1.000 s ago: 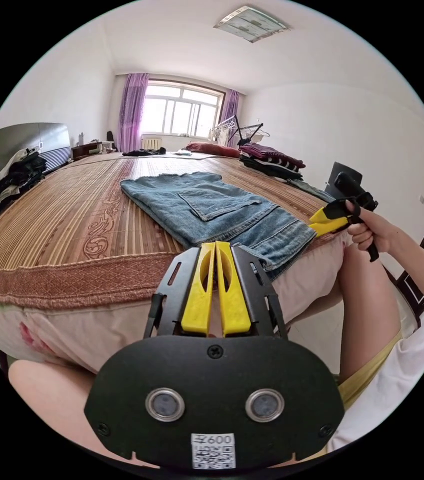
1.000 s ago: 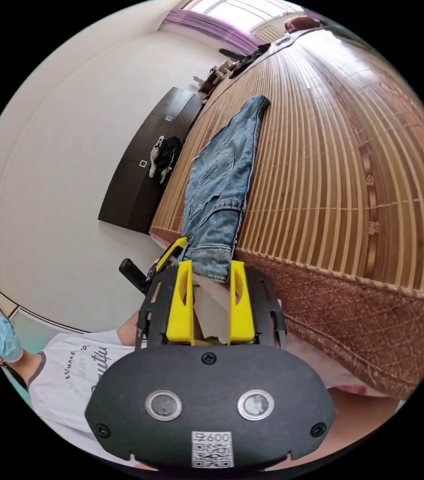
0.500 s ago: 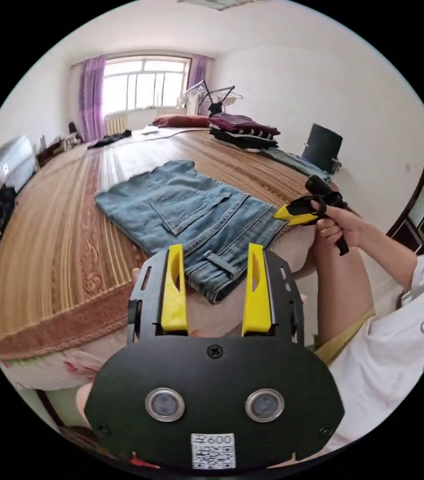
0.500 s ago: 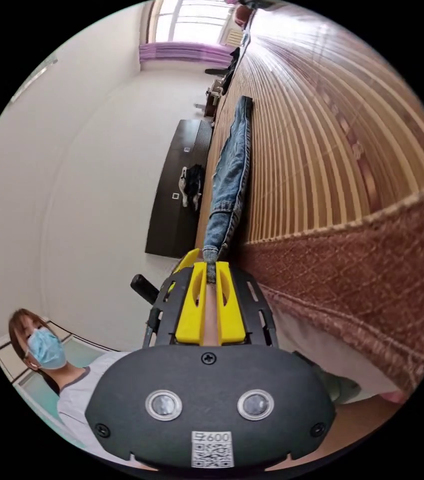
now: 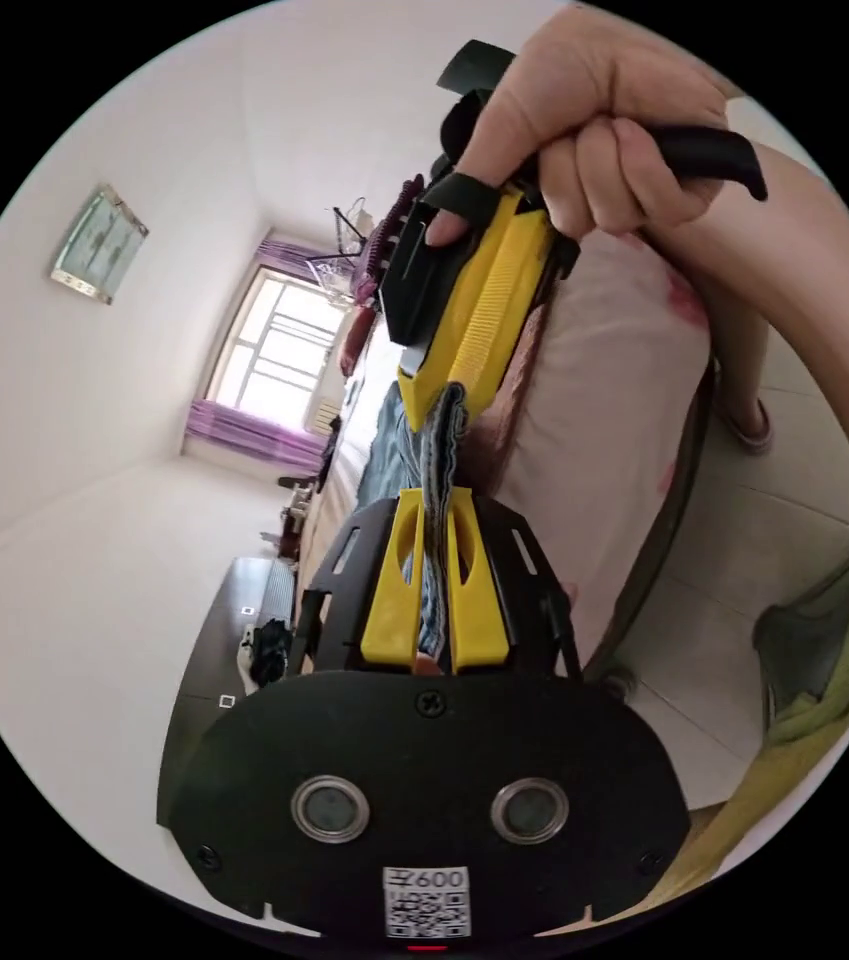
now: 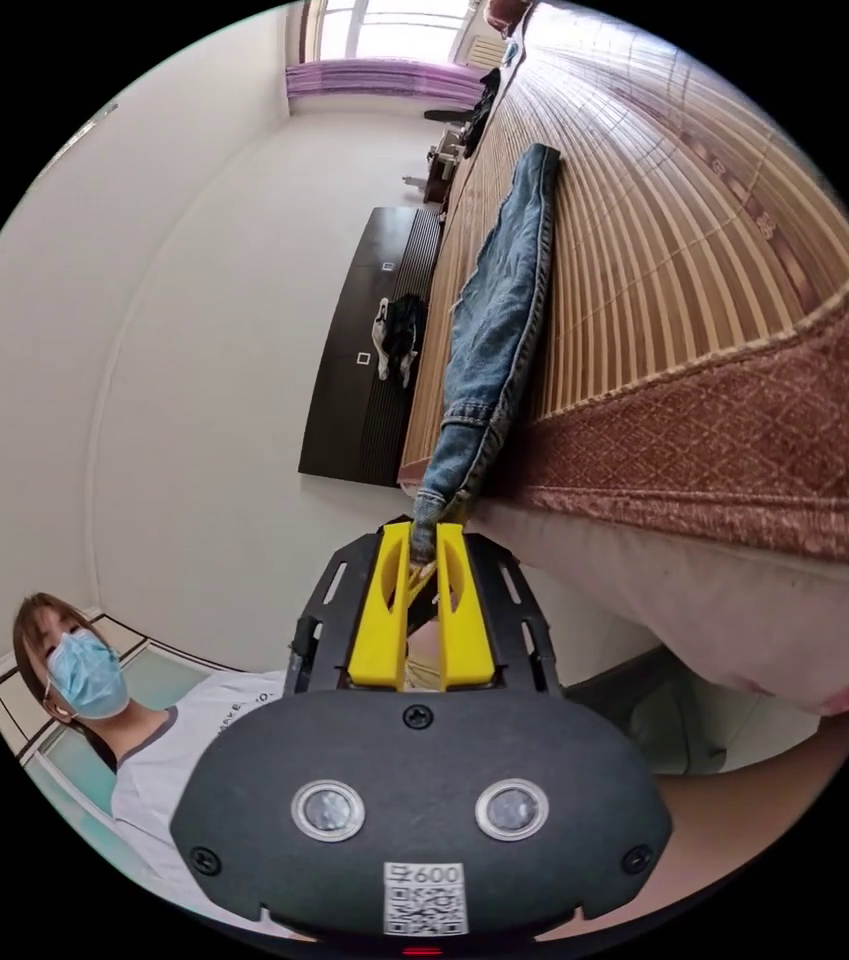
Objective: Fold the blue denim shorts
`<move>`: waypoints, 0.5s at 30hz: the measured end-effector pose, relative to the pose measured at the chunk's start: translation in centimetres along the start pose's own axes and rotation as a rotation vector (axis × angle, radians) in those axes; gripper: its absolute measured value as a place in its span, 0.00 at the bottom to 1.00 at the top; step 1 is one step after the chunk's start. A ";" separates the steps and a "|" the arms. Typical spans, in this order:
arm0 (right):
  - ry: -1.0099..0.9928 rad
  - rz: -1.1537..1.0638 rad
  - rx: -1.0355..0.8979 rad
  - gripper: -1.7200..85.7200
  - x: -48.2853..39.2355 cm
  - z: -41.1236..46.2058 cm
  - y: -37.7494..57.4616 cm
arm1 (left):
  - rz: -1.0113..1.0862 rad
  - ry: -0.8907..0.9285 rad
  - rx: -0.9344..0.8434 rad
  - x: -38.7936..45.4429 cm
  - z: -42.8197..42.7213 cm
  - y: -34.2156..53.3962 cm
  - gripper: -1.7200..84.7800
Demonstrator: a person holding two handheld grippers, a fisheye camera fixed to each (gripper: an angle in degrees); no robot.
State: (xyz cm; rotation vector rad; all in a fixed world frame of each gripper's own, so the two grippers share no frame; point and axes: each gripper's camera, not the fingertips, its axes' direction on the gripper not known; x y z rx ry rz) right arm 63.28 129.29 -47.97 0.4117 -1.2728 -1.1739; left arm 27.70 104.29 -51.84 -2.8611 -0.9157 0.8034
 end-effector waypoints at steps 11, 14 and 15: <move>0.045 0.079 0.075 0.13 1.5 1.8 -3.4 | -0.086 0.082 0.023 3.1 5.0 7.8 0.05; -0.077 0.102 0.082 0.15 2.1 4.4 -5.3 | -0.099 0.118 0.024 3.3 5.6 9.9 0.05; -0.084 0.105 0.069 0.15 2.1 5.0 -5.7 | -0.101 0.113 0.017 3.4 5.8 10.7 0.05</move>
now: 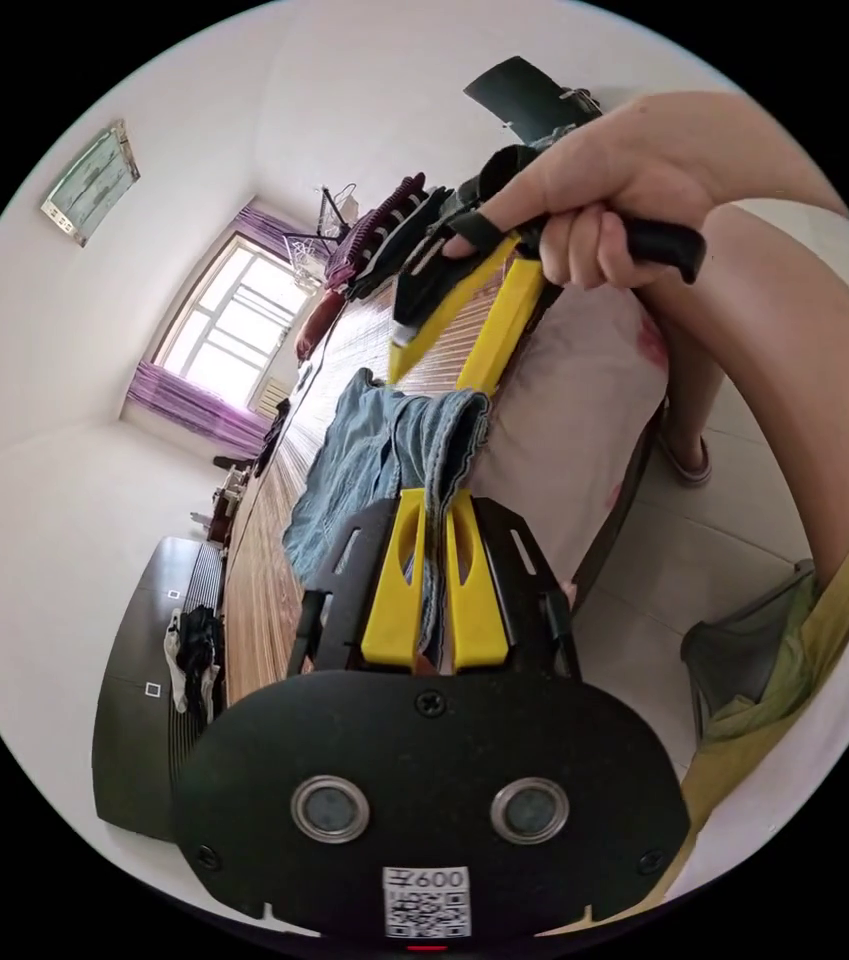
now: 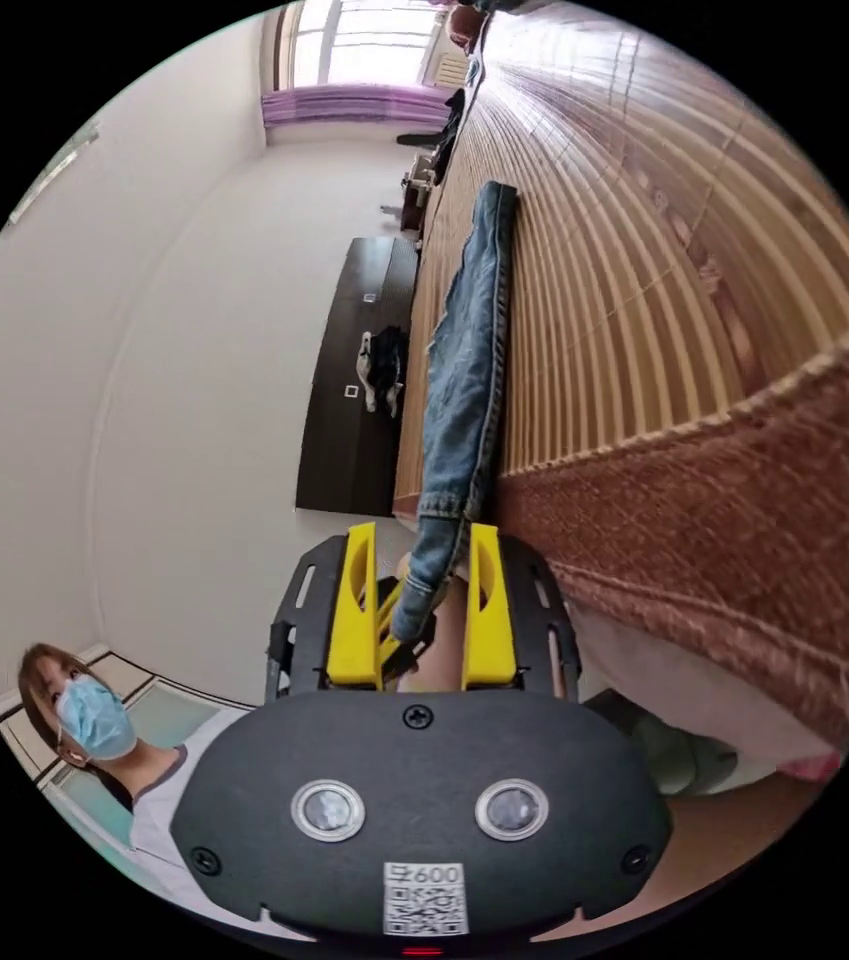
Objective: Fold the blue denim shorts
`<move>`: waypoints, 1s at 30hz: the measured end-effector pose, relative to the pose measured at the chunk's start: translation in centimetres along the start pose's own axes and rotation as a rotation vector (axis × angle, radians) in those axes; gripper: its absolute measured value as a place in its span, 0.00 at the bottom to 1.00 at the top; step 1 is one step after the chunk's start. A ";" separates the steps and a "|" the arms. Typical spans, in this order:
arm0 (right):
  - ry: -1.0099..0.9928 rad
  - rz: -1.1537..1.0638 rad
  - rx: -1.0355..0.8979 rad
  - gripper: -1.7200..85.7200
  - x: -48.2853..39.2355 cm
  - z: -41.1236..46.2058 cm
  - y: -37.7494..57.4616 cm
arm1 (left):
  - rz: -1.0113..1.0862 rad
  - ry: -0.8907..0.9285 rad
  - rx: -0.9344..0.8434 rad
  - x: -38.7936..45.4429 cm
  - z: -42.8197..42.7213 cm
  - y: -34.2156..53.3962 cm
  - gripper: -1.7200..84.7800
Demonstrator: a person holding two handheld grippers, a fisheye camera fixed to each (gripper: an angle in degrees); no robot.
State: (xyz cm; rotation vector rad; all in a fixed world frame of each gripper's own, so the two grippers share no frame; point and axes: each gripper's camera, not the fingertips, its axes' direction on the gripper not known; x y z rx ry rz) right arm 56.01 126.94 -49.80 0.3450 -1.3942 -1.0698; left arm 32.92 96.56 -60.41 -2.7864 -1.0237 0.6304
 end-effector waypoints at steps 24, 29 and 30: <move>0.104 0.004 0.019 0.23 6.4 18.7 -12.7 | -0.224 0.146 0.085 -9.0 -1.7 18.7 0.05; 0.164 0.017 0.168 0.18 9.1 21.3 -14.0 | -0.257 0.097 0.112 -9.4 -3.2 22.7 0.05; 0.183 0.016 0.166 0.18 9.2 21.8 -14.1 | -0.261 0.092 0.114 -9.4 -3.1 23.5 0.05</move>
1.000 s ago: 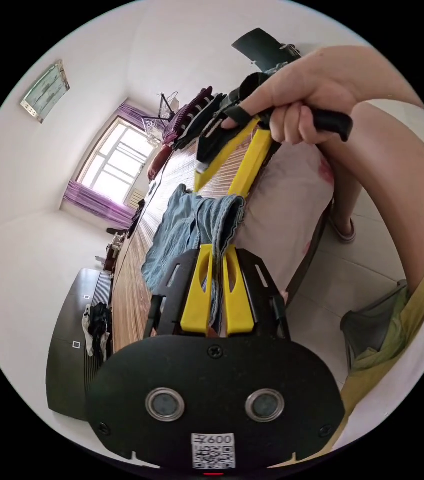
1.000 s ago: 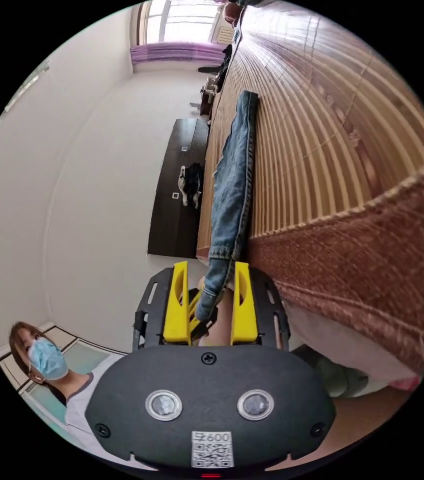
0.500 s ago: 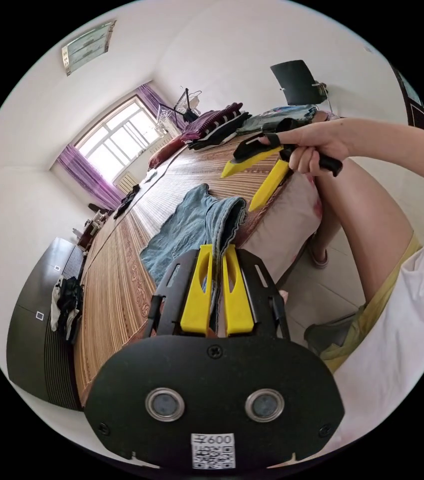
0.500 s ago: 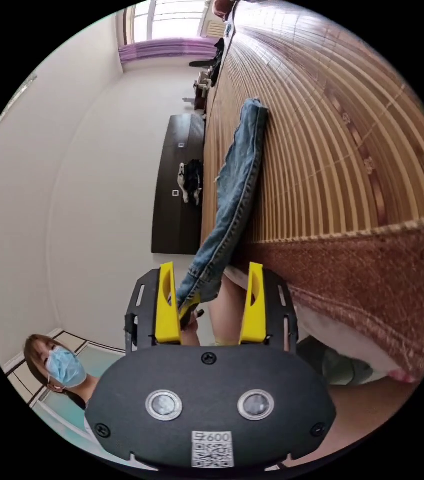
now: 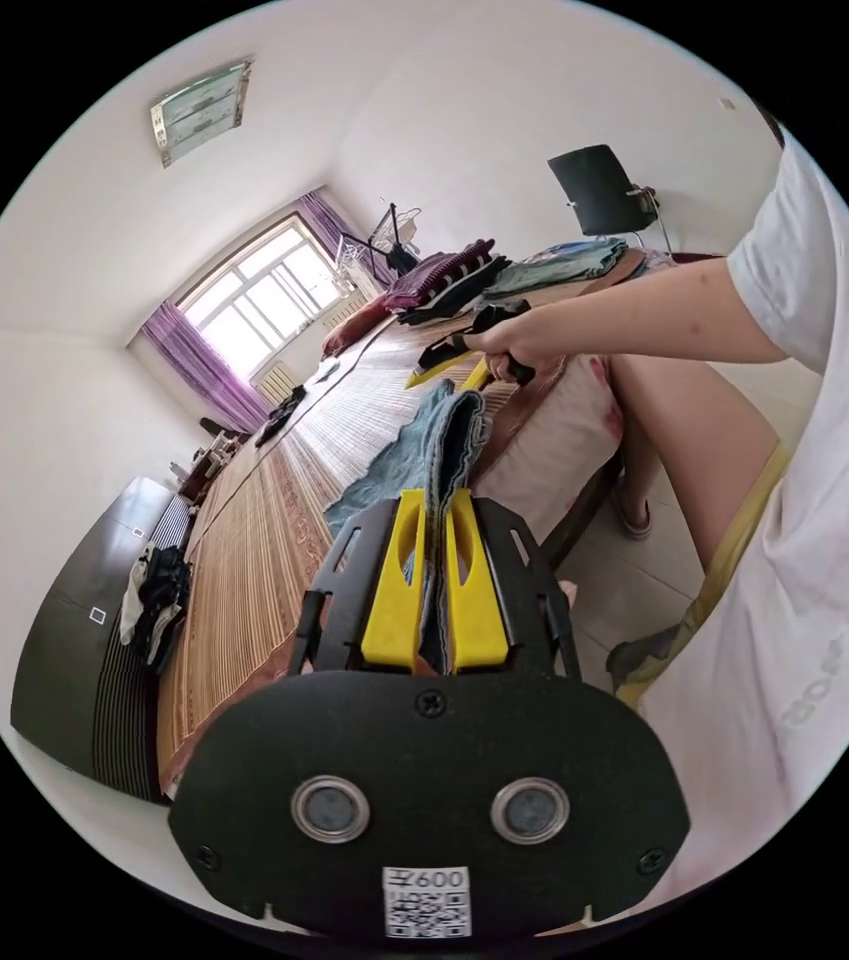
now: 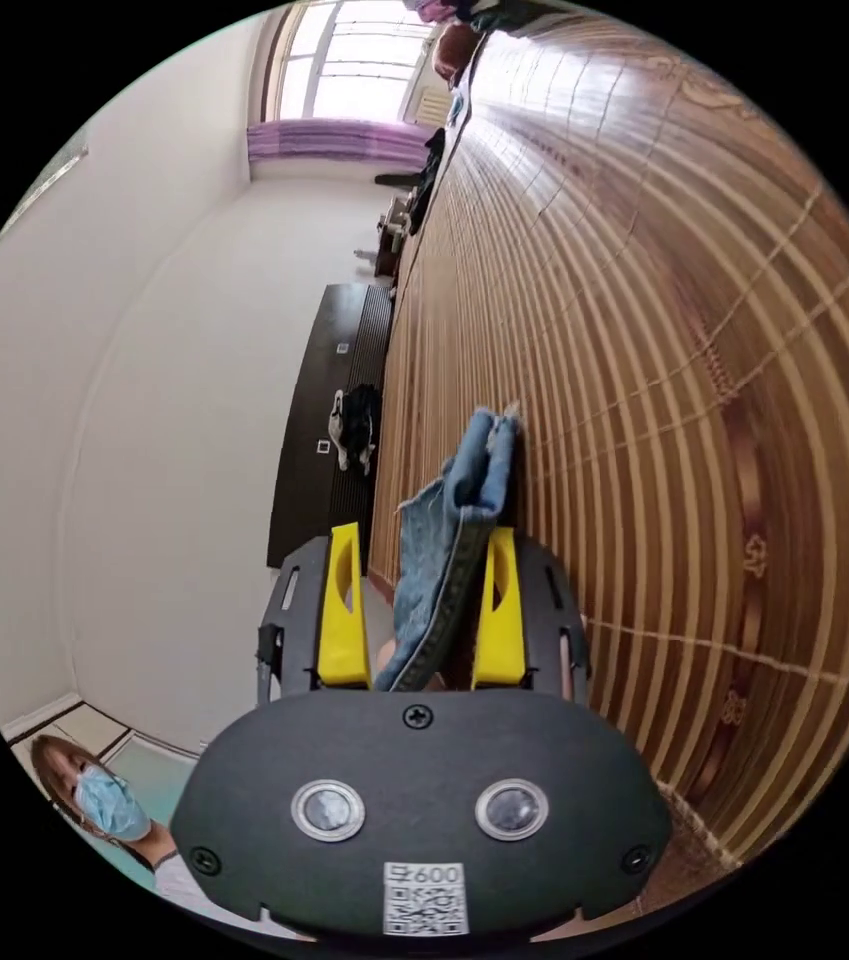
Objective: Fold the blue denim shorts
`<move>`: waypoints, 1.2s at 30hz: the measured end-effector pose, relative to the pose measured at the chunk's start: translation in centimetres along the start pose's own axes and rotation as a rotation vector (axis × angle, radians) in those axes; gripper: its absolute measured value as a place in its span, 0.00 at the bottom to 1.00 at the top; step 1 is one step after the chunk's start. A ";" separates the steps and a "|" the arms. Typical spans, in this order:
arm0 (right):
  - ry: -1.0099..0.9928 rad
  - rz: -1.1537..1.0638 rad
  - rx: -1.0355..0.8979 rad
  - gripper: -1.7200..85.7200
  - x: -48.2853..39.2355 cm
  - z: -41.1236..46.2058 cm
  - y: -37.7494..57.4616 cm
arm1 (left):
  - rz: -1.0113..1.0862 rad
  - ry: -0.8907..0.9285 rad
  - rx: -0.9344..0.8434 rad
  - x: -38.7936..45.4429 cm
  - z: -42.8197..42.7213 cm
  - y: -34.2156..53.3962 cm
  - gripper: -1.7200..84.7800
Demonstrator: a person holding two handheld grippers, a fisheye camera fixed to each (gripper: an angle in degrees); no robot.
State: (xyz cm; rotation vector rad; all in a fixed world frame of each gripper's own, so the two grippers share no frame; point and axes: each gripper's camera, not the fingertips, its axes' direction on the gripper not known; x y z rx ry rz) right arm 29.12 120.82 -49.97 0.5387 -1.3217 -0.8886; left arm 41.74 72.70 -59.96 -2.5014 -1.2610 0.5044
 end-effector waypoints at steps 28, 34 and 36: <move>0.608 -0.452 0.036 0.03 -7.2 -0.7 -20.1 | 0.208 0.155 0.112 16.9 22.5 -19.3 0.06; 0.582 -0.461 0.359 0.20 -3.7 -11.2 -17.0 | 0.299 0.211 0.189 28.4 32.0 -31.9 0.08; 0.585 -0.440 0.384 0.20 0.0 -14.2 -14.1 | 0.434 0.168 0.149 33.9 33.5 -31.4 0.14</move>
